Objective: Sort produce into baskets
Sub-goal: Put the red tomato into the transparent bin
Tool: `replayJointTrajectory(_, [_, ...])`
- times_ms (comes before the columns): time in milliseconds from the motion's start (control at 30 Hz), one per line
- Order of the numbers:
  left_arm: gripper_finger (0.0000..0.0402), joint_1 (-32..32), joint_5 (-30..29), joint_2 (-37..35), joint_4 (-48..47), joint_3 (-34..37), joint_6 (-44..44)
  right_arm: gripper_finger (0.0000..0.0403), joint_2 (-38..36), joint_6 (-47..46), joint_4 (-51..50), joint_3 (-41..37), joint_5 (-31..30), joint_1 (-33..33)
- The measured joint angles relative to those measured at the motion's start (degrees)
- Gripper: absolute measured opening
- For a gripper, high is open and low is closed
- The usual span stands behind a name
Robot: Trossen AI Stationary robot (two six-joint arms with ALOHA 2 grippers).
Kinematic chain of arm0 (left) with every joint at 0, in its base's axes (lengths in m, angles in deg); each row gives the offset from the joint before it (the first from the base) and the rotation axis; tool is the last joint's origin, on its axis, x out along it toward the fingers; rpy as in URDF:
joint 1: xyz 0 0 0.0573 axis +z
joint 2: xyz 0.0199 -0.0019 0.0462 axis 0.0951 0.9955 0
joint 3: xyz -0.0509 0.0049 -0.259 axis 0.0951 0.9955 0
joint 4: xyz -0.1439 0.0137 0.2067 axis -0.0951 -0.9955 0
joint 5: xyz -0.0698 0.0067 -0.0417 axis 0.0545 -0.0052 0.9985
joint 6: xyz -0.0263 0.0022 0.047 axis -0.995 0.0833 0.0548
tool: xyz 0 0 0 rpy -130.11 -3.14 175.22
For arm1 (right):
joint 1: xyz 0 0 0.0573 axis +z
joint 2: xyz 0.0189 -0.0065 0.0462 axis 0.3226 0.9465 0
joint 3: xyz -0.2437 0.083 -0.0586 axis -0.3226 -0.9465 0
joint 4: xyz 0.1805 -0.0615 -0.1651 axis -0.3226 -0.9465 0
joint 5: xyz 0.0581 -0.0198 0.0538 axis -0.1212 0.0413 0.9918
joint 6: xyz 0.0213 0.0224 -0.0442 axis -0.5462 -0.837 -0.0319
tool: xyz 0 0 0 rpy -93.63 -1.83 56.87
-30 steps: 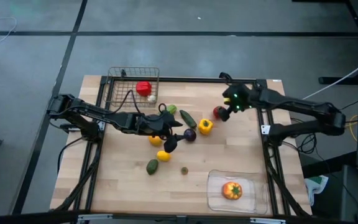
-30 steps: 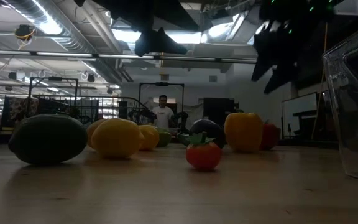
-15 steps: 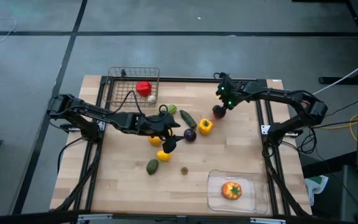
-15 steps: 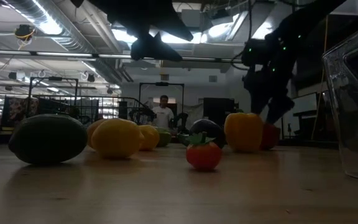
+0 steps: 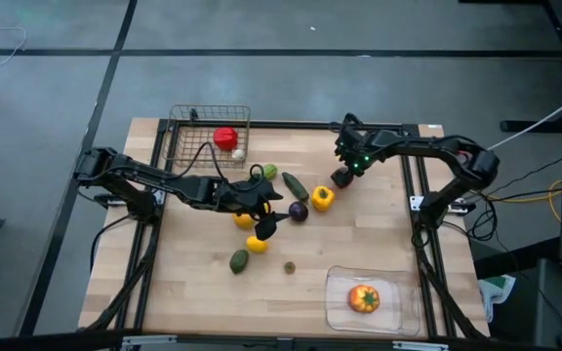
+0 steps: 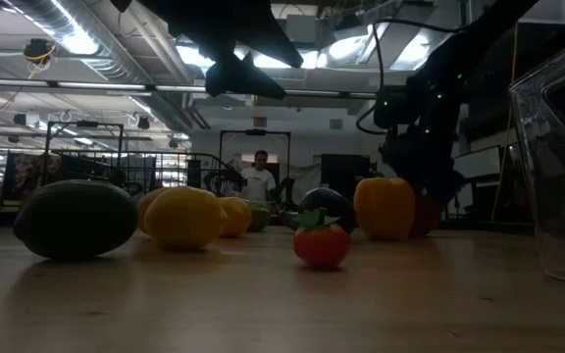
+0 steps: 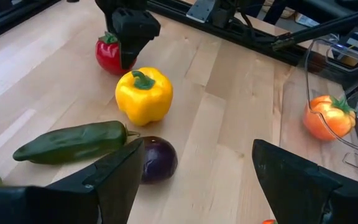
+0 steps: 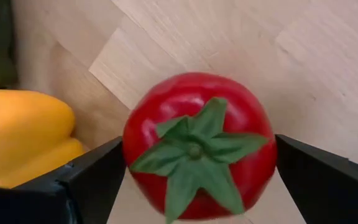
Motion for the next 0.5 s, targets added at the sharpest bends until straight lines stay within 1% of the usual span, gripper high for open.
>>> replayJointTrajectory(100, [0.0295, 0.0, 0.0, 0.0, 0.0, 0.0, 0.0, 0.0392, 0.4, -0.1, 0.0, 0.0, 0.0, 0.1])
replayJointTrajectory(300, [0.0295, 0.0, 0.0, 0.0, 0.0, 0.0, 0.0, 0.0392, 0.4, -0.7, 0.0, 0.0, -2.1, 0.2])
replayJointTrajectory(500, [0.0295, 0.0, 0.0, 0.0, 0.0, 0.0, 0.0, 0.0392, 0.4, -0.8, -0.2, 0.0, -2.1, 0.2])
